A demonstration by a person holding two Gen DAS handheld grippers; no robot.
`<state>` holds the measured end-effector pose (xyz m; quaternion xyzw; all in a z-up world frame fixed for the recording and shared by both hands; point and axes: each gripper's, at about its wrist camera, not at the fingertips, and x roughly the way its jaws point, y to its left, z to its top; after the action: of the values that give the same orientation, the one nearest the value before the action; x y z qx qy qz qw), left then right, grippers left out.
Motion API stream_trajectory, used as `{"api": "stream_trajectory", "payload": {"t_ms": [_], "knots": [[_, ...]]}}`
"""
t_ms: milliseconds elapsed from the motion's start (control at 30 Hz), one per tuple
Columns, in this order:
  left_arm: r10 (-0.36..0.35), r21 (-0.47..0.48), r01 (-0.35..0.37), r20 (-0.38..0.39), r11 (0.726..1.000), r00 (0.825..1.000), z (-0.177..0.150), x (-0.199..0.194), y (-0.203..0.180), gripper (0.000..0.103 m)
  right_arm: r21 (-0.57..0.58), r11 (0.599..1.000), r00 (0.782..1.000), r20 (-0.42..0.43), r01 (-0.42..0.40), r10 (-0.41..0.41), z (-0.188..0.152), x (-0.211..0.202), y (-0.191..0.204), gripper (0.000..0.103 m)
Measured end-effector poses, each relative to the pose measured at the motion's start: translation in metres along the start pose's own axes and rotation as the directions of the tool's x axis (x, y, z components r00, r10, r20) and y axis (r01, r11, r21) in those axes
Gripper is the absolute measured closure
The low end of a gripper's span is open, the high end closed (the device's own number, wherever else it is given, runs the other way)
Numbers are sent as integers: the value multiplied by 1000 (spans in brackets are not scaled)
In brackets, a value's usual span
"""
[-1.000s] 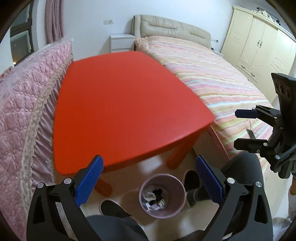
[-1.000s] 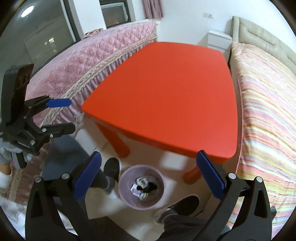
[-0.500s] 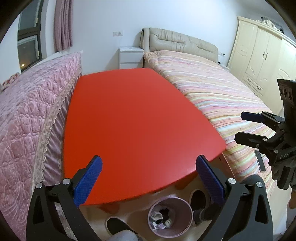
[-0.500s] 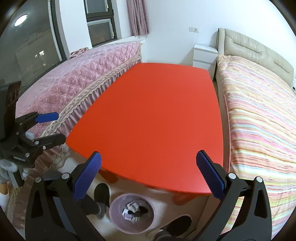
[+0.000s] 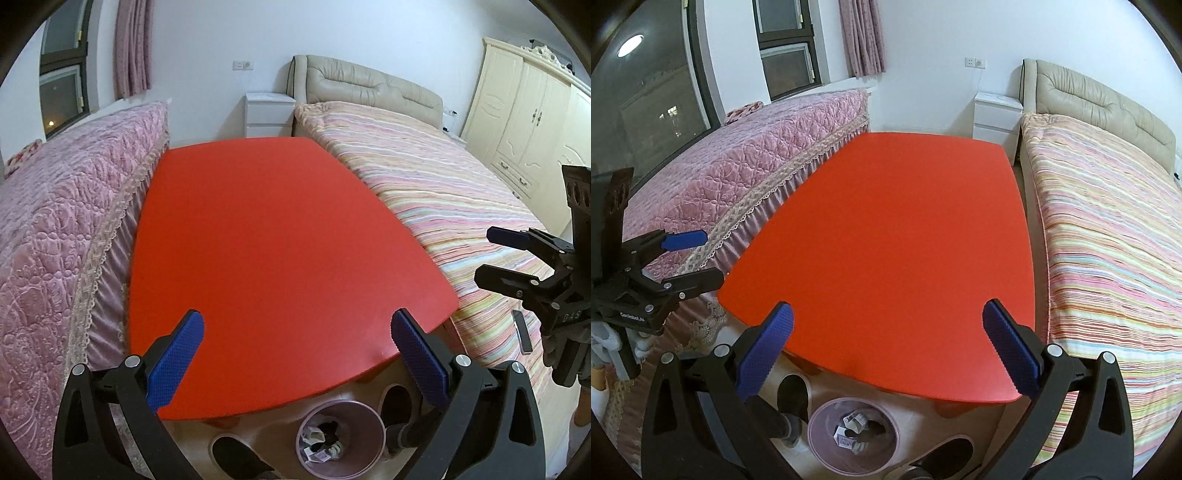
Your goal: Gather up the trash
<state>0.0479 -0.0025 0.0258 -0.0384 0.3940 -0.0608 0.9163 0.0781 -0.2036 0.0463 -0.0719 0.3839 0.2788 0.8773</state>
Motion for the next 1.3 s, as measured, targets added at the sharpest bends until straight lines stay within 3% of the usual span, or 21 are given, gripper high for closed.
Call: {"api": "stream_trajectory", "payload": {"t_ms": [1300], "knots": [[0,0,0,7,1000,1000,-2,-1,-1,6,4,1000,1000,-11,7,-7,-2,2,-5,3]]}}
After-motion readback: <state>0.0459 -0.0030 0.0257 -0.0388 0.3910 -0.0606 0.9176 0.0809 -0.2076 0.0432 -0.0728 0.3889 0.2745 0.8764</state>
